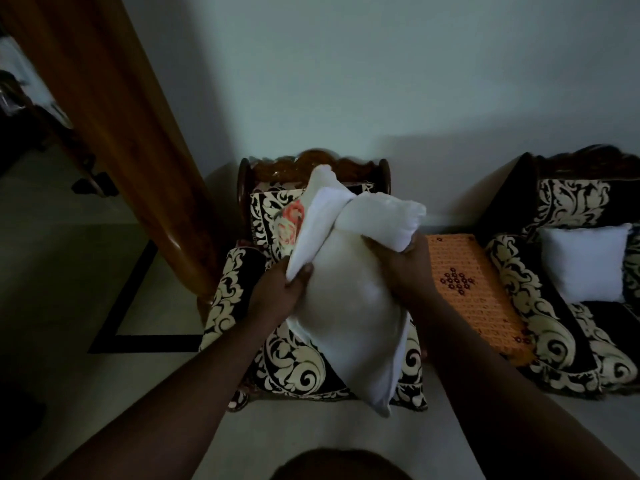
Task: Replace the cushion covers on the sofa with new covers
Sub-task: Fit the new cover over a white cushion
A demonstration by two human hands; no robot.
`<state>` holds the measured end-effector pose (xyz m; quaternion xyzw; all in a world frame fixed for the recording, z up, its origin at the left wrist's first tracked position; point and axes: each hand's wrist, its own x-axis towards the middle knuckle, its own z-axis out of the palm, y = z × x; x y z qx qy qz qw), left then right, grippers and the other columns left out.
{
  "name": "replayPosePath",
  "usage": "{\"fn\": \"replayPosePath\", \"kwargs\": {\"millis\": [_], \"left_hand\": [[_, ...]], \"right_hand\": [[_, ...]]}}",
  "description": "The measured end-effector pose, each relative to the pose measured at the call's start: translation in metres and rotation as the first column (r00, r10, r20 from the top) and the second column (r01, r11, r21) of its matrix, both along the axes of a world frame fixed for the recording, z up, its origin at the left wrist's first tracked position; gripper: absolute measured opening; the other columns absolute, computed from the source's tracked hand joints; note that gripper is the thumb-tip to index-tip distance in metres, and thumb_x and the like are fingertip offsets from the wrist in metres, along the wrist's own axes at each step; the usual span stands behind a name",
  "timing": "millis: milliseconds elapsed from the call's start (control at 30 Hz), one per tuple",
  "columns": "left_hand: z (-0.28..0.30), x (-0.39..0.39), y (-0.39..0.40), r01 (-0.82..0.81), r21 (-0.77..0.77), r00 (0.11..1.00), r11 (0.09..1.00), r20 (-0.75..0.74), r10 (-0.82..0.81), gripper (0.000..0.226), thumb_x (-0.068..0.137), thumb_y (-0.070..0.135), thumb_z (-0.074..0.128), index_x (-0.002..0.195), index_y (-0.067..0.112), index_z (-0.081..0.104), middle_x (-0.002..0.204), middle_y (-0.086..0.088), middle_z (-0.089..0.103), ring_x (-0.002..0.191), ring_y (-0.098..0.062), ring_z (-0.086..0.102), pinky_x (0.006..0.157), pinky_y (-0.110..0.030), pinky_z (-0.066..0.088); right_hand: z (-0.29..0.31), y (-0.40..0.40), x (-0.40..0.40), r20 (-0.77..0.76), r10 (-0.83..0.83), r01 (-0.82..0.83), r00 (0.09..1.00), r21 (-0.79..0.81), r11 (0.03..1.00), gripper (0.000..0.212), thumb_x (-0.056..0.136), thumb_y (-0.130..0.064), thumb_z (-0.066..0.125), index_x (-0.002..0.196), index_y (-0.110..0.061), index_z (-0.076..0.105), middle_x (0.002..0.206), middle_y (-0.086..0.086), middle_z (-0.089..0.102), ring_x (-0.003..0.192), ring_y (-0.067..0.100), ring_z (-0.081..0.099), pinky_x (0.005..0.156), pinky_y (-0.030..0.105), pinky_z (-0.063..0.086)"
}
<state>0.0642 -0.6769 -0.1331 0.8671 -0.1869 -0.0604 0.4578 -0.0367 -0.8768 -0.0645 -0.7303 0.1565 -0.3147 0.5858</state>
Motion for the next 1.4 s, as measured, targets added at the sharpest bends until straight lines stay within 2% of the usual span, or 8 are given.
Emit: {"fn": "replayPosePath", "kwargs": {"millis": [167, 333, 467, 633, 833, 1000, 1167, 1400], "left_hand": [[0.01, -0.004, -0.029, -0.308, -0.285, 0.951, 0.908, -0.088, 0.295, 0.031, 0.104, 0.034, 0.055, 0.117, 0.008, 0.067, 0.1, -0.008, 0.068, 0.1, -0.03, 0.064, 0.081, -0.032, 0.046], [0.028, 0.0, -0.052, -0.279, -0.51, 0.959, 0.814, -0.191, 0.209, 0.024, 0.102, 0.027, 0.056, 0.121, 0.018, 0.065, 0.106, 0.008, 0.067, 0.106, -0.019, 0.06, 0.091, -0.024, 0.045], [0.017, -0.016, -0.055, -0.091, -0.321, 0.996, 0.943, -0.043, 0.081, 0.049, 0.094, 0.047, 0.048, 0.13, 0.016, 0.063, 0.101, 0.002, 0.067, 0.092, -0.02, 0.062, 0.082, -0.038, 0.05], [0.003, -0.002, -0.03, 0.082, -0.011, 0.993, 0.997, 0.083, -0.081, 0.055, 0.1, 0.058, 0.049, 0.138, 0.019, 0.053, 0.125, -0.005, 0.066, 0.11, -0.019, 0.06, 0.085, -0.028, 0.044], [-0.032, -0.005, -0.003, 0.059, 0.339, 0.971, 0.939, -0.236, 0.024, 0.054, 0.1, 0.065, 0.04, 0.107, 0.019, 0.067, 0.083, 0.003, 0.067, 0.071, -0.017, 0.065, 0.06, -0.03, 0.05], [-0.016, -0.057, -0.027, 0.335, 0.165, 0.929, 0.928, -0.225, -0.296, 0.04, 0.102, 0.055, 0.044, 0.092, 0.021, 0.063, 0.066, 0.002, 0.059, 0.055, -0.014, 0.057, 0.051, -0.028, 0.041], [0.005, -0.11, -0.052, 0.579, -0.09, 0.769, 0.811, -0.272, -0.579, 0.042, 0.103, 0.053, 0.045, 0.07, 0.029, 0.052, 0.063, 0.009, 0.055, 0.059, -0.002, 0.054, 0.059, -0.025, 0.04], [-0.022, -0.044, -0.009, 0.131, 0.156, 0.985, 0.979, 0.091, -0.146, 0.054, 0.091, 0.078, 0.043, 0.088, 0.026, 0.059, 0.071, 0.009, 0.061, 0.061, -0.006, 0.058, 0.053, -0.032, 0.047]], "right_hand": [[-0.019, -0.022, -0.013, 0.015, 0.126, -0.125, 0.992, 0.251, 0.96, 0.105, 0.077, -0.039, 0.084, 0.159, -0.027, 0.02, 0.155, -0.002, 0.045, 0.136, 0.017, 0.051, 0.103, 0.042, 0.051], [-0.087, 0.007, -0.055, -0.306, 0.22, -0.036, 0.926, 0.509, 0.86, 0.101, 0.076, -0.039, 0.084, 0.155, -0.027, 0.021, 0.153, 0.006, 0.045, 0.119, 0.014, 0.059, 0.093, 0.03, 0.054], [-0.093, 0.03, -0.05, -0.409, 0.249, 0.108, 0.878, 0.676, 0.729, 0.091, 0.061, -0.035, 0.097, 0.139, -0.023, 0.053, 0.127, 0.0, 0.068, 0.112, 0.023, 0.066, 0.1, 0.046, 0.052], [-0.057, 0.027, -0.034, -0.287, 0.043, 0.159, 0.957, 0.644, 0.749, 0.043, 0.07, 0.0, 0.085, 0.105, -0.017, 0.068, 0.088, -0.004, 0.078, 0.078, 0.017, 0.075, 0.065, 0.029, 0.058], [-0.054, 0.022, -0.027, -0.17, -0.173, 0.241, 0.97, 0.599, 0.764, 0.049, 0.068, 0.003, 0.083, 0.11, -0.019, 0.069, 0.1, -0.001, 0.077, 0.092, 0.024, 0.074, 0.081, 0.042, 0.062], [-0.063, 0.011, -0.03, -0.11, -0.512, 0.507, 0.852, 0.421, 0.752, 0.044, 0.075, -0.012, 0.086, 0.11, -0.032, 0.068, 0.109, -0.011, 0.073, 0.103, 0.01, 0.07, 0.095, 0.039, 0.057], [-0.065, -0.002, -0.027, -0.133, -0.583, 0.59, 0.801, 0.337, 0.733, 0.03, 0.077, -0.032, 0.084, 0.102, -0.021, 0.071, 0.097, -0.004, 0.076, 0.094, 0.013, 0.073, 0.08, 0.048, 0.06], [-0.054, 0.0, -0.02, 0.049, -0.337, 0.27, 0.94, 0.493, 0.827, 0.048, 0.077, -0.01, 0.086, 0.121, -0.019, 0.068, 0.119, 0.005, 0.073, 0.11, 0.029, 0.07, 0.092, 0.05, 0.058]]}}
